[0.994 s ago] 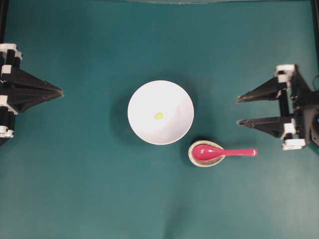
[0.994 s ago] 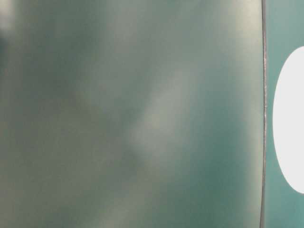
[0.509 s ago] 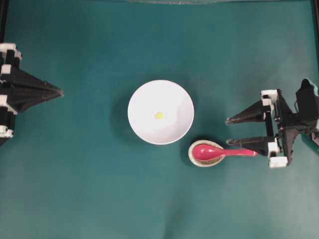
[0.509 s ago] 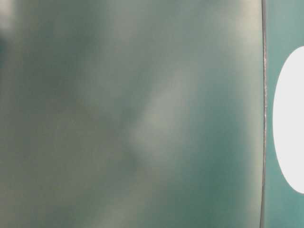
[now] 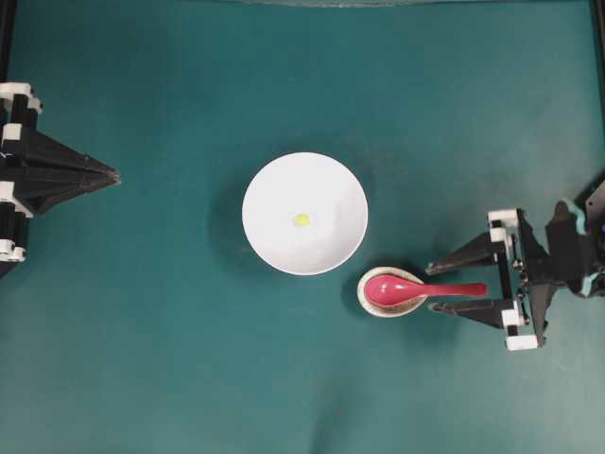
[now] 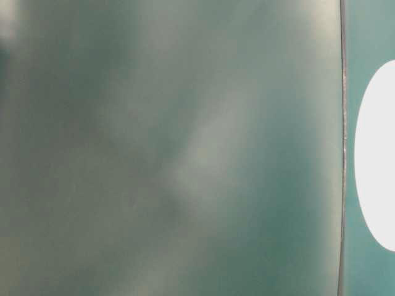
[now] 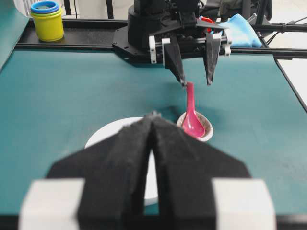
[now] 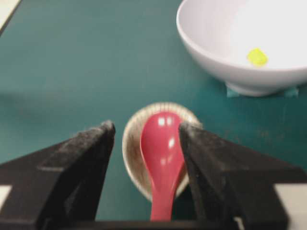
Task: Scoop the yellow hexagonal prism block from the bowl with a spoon using the right arm.
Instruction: 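Move the right gripper toward the pink spoon handle in the spoon rest, then close the right gripper on the pink spoon's handle end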
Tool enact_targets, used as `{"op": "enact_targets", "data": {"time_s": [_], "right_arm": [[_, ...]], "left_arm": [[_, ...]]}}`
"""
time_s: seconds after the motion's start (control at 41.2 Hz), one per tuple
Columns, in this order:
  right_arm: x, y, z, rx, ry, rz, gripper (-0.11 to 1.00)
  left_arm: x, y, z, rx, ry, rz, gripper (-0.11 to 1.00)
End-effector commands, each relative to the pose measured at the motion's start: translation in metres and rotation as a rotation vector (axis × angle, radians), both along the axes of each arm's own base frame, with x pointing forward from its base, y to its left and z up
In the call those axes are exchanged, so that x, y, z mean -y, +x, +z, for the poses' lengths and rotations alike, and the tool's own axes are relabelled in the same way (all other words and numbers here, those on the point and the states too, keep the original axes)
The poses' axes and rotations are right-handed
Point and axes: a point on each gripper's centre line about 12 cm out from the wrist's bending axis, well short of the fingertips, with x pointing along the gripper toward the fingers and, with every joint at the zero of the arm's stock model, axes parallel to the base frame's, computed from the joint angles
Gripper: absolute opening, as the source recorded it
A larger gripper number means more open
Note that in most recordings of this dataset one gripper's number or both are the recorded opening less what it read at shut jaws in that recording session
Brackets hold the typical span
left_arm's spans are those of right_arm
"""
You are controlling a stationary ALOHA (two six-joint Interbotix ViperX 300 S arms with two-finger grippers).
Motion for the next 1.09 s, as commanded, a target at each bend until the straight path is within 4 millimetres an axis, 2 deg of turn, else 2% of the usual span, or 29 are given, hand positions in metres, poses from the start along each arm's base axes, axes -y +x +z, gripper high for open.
{"op": "enact_targets", "data": {"time_s": [0.0, 0.509, 1.067], "right_arm": [[-0.004, 0.001, -0.001, 0.006, -0.004, 0.006, 0.60], [-0.005, -0.003, -0.034, -0.114, -0.014, 0.002, 0.60], [-0.003, -0.005, -0.037, -0.132, -0.015, -0.011, 0.58]], "left_arm": [[0.000, 0.002, 0.012, 0.031, 0.000, 0.001, 0.00], [0.000, 0.002, 0.012, 0.034, 0.002, 0.001, 0.00], [0.000, 0.002, 0.011, 0.029, 0.002, 0.001, 0.00]]}}
